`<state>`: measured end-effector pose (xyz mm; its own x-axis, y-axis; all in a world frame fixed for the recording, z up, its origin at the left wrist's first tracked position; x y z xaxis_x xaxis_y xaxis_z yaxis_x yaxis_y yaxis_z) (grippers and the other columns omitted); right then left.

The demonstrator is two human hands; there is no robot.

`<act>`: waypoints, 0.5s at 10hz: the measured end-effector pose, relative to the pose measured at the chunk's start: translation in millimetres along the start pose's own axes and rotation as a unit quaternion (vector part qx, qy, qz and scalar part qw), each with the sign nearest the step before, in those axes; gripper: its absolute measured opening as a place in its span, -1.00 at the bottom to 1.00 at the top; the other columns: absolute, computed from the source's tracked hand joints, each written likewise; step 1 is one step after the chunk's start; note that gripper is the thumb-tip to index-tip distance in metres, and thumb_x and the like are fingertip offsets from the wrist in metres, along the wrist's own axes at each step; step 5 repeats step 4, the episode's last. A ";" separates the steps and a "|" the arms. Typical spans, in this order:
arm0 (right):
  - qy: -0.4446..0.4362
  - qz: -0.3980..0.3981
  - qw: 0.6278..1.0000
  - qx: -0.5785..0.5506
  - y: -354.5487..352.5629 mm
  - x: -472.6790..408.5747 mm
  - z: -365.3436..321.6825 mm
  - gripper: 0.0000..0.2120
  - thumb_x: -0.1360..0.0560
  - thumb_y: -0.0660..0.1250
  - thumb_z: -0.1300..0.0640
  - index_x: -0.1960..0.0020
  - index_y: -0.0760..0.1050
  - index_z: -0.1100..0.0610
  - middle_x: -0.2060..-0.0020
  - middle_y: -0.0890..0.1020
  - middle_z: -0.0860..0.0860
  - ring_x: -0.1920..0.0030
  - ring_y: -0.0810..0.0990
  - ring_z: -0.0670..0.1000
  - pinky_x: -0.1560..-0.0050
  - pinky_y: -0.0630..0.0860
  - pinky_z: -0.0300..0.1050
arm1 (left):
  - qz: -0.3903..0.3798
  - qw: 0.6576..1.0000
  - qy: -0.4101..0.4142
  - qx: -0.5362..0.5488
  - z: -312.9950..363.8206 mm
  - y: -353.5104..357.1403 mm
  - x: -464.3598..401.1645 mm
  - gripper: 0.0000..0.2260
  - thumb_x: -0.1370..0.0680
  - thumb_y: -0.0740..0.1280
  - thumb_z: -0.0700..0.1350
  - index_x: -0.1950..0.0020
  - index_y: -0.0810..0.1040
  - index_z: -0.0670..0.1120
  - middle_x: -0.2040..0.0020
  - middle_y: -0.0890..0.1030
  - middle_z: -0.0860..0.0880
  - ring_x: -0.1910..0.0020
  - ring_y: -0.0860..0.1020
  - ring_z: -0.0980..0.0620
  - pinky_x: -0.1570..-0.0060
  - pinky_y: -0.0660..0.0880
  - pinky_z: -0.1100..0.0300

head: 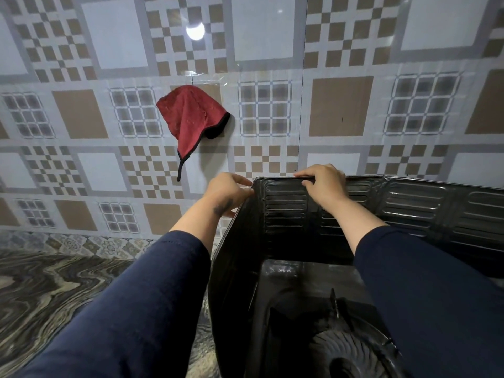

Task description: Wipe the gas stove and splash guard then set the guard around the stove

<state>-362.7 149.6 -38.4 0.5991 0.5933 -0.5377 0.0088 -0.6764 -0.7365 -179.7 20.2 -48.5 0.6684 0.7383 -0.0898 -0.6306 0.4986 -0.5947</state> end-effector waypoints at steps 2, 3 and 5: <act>-0.047 0.000 0.999 0.000 -11.4 22.8 -15.0 -0.74 -0.50 0.34 0.17 -0.12 0.60 -0.08 -0.15 0.61 -0.03 -0.19 0.44 0.08 -0.15 0.30 -0.03 | 0.007 0.999 0.010 -0.043 9.9 -9.4 13.2 -0.63 -0.50 0.37 0.01 -0.29 0.54 -0.03 -0.24 0.59 -0.09 -0.06 0.56 -0.02 0.01 0.40 0.21; -0.055 -0.049 0.997 -0.033 -23.8 60.2 -29.0 -0.74 -0.48 0.36 0.17 -0.11 0.61 -0.09 -0.18 0.58 -0.03 -0.22 0.42 0.06 -0.30 0.32 0.08 | 0.019 0.995 0.046 -0.088 28.3 -18.0 34.0 -0.61 -0.52 0.33 0.02 -0.33 0.49 -0.01 -0.27 0.57 -0.08 -0.19 0.55 -0.05 -0.09 0.41 0.20; -0.065 -0.083 0.992 -0.073 -42.9 115.0 -38.7 -0.74 -0.46 0.39 0.18 -0.09 0.62 -0.09 -0.13 0.59 -0.08 -0.19 0.47 0.00 -0.34 0.31 0.00 | 0.105 0.977 0.160 -0.094 53.5 -27.7 85.1 -0.68 -0.52 0.31 -0.03 -0.27 0.53 0.03 -0.26 0.57 -0.01 -0.16 0.55 0.01 -0.12 0.42 0.20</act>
Point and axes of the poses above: each hand's wrist, its own x-axis away from the middle knuckle, its own y-axis out of the palm, z = x × y, the point moved 10 cm from there along -x, towards the middle knuckle
